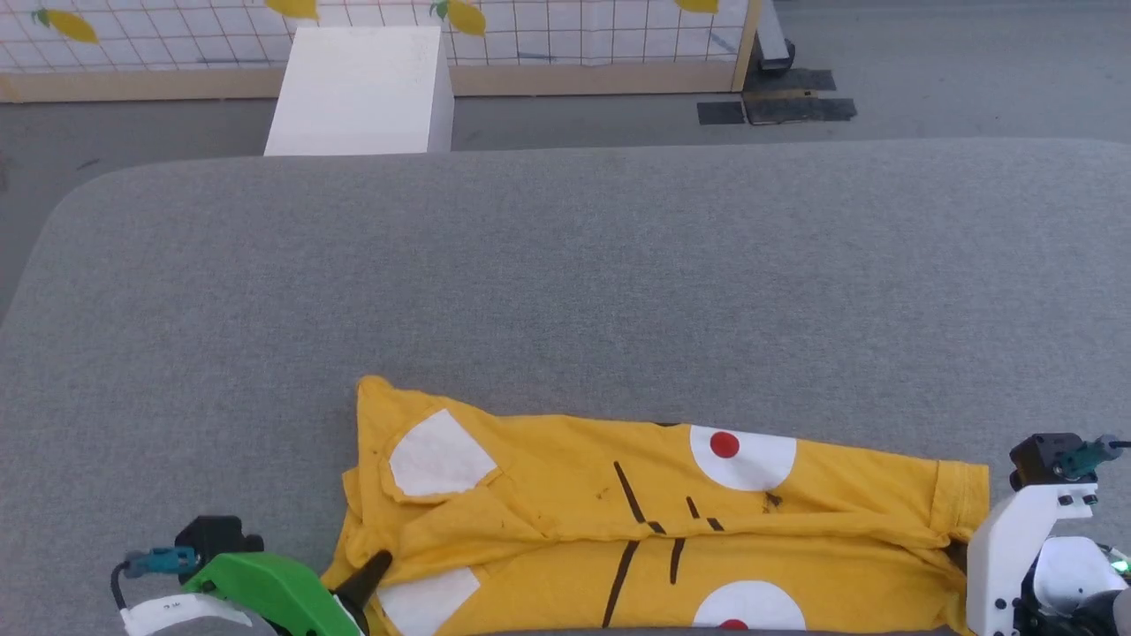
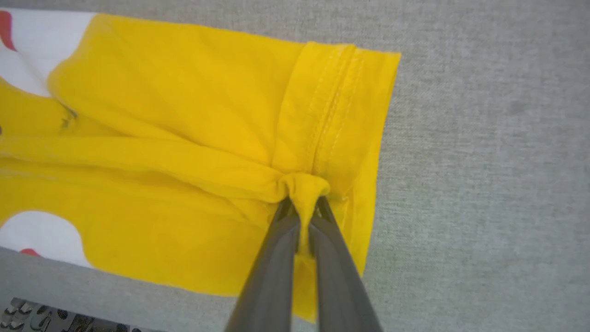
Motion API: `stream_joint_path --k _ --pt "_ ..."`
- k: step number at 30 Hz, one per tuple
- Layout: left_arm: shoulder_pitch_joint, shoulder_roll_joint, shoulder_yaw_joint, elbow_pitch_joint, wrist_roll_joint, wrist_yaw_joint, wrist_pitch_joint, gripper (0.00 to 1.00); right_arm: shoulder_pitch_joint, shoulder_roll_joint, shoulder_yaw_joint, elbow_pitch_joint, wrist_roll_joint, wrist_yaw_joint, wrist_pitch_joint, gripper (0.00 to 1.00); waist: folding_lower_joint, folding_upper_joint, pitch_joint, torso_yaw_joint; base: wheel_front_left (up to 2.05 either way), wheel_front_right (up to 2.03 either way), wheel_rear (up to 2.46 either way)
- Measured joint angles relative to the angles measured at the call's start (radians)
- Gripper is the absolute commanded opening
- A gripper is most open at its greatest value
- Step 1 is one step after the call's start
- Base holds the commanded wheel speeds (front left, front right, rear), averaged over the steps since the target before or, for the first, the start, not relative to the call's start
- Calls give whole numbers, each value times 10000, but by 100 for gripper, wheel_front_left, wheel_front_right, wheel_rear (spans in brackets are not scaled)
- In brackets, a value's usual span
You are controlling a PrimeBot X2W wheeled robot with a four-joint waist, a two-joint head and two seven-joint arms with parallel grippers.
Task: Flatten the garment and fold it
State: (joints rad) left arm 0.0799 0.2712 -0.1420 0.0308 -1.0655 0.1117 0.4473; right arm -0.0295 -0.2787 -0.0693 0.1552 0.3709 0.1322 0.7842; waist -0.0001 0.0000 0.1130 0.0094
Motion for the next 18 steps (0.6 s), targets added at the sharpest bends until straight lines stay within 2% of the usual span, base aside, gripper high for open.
stream_joint_path --k 1,2,7,12,15,18 --pt "0 -33 13 144 -52 46 2 47 8 15 21 -4 33 0 -6 100 0 0 -40 -25 0 0 0" --pt "0 -40 4 255 -67 59 23 100 36 10 61 -46 69 -2 -12 100 0 0 -84 -48 0 0 0" --pt "14 171 33 378 21 384 128 100 600 -245 40 -679 318 -2 63 100 0 0 -325 -135 0 0 0" --pt "51 702 337 -274 472 671 -58 100 1161 -435 -759 -1808 938 -2 297 100 0 0 -597 -190 0 0 0" --pt "9 876 596 -857 957 652 -803 100 1152 -435 -1289 -2290 1103 -2 337 100 0 0 -648 -208 0 0 0" --pt "-155 1007 729 -1252 1745 368 -2046 100 1017 -405 -1609 -2351 1187 -2 328 100 0 0 -593 -189 0 0 0"
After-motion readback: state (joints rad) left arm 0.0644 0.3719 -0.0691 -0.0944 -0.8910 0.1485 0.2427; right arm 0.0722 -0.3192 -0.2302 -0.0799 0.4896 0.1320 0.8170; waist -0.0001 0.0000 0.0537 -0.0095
